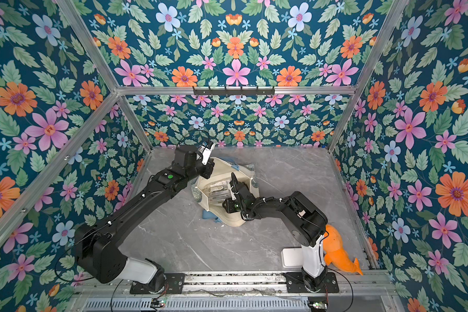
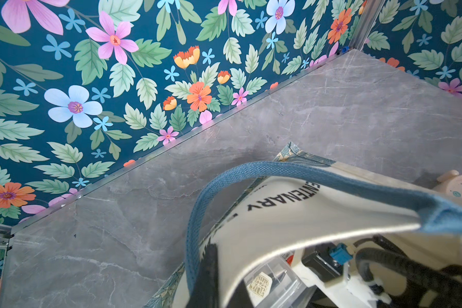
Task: Take out the compass set from the canvas bag
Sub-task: Adjust the canvas bag at the center of the board, then pick up the compass set from the canvas bag.
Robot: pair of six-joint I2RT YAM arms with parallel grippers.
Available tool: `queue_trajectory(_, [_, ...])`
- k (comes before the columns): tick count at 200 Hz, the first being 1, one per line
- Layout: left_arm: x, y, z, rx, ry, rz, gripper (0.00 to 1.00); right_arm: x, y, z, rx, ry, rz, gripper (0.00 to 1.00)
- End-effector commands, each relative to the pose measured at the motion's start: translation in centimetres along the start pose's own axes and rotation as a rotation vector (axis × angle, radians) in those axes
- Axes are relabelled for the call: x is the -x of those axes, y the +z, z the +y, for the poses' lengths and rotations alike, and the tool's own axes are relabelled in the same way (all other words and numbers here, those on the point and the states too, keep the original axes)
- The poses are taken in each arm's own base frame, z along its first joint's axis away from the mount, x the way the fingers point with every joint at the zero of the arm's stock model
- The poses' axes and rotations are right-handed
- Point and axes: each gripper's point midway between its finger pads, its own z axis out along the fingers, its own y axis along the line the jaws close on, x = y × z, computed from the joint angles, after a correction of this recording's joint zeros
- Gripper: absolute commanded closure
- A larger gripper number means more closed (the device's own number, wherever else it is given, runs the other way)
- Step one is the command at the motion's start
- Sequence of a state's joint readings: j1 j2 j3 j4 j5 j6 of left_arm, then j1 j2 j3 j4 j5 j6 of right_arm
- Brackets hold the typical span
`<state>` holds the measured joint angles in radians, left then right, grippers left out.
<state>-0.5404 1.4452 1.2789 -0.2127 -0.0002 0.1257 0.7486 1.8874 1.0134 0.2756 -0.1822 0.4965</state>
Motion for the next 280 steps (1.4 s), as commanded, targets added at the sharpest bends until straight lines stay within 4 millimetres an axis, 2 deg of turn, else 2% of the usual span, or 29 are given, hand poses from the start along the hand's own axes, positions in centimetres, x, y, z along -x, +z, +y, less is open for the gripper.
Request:
queue_trajectory(1, [1.5,-0.5,0.0,-0.008,-0.003,-0.082,1.0,2.1,-1.8,1.1,0.008,-0.042,-0.056,0.52])
queue_trajectory(36, [1.2,-0.8,-0.2,-0.016,0.012,-0.096,1.0,3.8,-5.2,3.2,0.037,-0.138,-0.082,0.46])
queue_trajectory(52, [1.3,-0.8,-0.5,-0.028,0.018,-0.106,1.0,4.3,-5.7,3.6,0.032,-0.23,-0.092,0.43])
queue_trajectory(66, [1.3,-0.7,-0.6,-0.037,0.023,-0.112,1.0,4.6,-5.2,3.8,0.026,-0.346,-0.08,0.37])
queue_trajectory(87, [1.1,-0.6,-0.9,-0.051,0.033,-0.113,1.0,5.6,-3.4,3.5,-0.007,-0.486,-0.051,0.3])
queue_trajectory(113, [1.1,-0.7,-1.1,-0.062,0.042,-0.121,1.0,5.9,-0.6,2.7,-0.039,-0.542,0.0,0.26])
queue_trajectory(136, [1.0,-0.8,-1.2,-0.063,0.049,-0.123,1.0,5.4,1.1,2.2,-0.043,-0.542,0.034,0.23])
queue_trajectory(165, [0.8,-0.7,-1.3,-0.07,0.055,-0.119,1.0,4.2,1.4,1.7,-0.045,-0.525,0.095,0.21])
queue_trajectory(186, [0.8,-0.8,-1.3,-0.067,0.059,-0.123,1.0,3.0,0.8,1.8,-0.018,-0.496,0.139,0.23])
queue_trajectory(227, [0.8,-1.0,-1.1,-0.058,0.069,-0.129,1.0,0.5,-1.0,2.6,0.04,-0.44,0.254,0.34])
queue_trajectory(280, [0.7,-0.9,-1.1,-0.056,0.071,-0.13,1.0,0.8,-3.4,3.8,0.059,-0.411,0.28,0.33])
